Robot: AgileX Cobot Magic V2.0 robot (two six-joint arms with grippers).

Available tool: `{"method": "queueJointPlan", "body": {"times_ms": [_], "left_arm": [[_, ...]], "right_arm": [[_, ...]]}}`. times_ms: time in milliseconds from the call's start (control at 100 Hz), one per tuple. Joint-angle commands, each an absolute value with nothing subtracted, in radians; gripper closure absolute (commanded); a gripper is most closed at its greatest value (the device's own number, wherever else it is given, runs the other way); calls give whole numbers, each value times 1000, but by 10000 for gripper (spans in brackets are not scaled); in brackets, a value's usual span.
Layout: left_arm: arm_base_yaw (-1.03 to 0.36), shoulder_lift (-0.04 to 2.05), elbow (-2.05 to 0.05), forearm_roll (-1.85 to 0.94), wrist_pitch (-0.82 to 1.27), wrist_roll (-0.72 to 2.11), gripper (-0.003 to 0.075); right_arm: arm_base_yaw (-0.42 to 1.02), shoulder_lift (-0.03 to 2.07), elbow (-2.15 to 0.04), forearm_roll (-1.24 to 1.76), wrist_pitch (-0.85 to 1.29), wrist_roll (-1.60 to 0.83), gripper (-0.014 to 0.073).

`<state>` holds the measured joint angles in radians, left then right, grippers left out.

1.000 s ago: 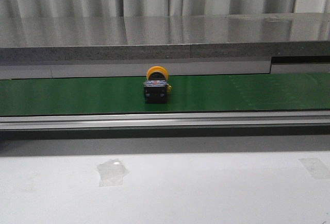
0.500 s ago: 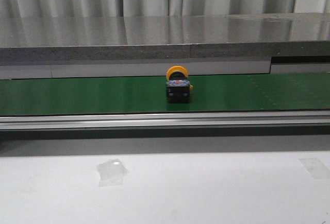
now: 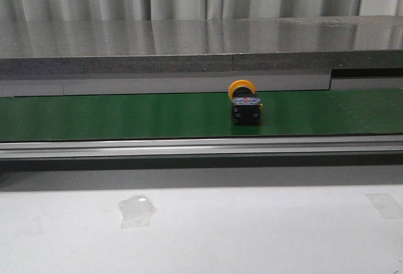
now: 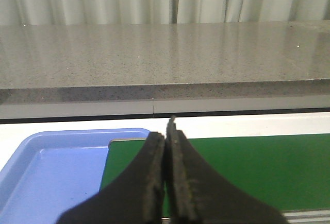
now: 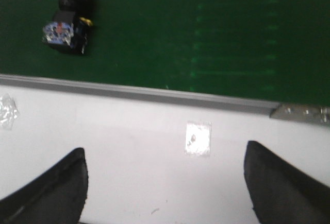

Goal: Move button from left to right
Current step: 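Lower the open right gripper over the button riding the belt, then close the right gripper on the button and lift it off the belt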

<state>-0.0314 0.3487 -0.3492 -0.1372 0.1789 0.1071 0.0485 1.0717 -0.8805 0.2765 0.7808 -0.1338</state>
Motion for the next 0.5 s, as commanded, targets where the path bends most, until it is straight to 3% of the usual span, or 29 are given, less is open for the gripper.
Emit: {"method": "queueJointPlan", "body": {"times_ms": [0, 490], "left_arm": [[-41, 354, -375, -148, 95, 106, 740], [-41, 354, -375, -148, 95, 106, 740]], "right_arm": [[49, 1128, -953, 339, 697, -201, -20], [80, 1465, -1179, 383, 683, -327, -20]]}}
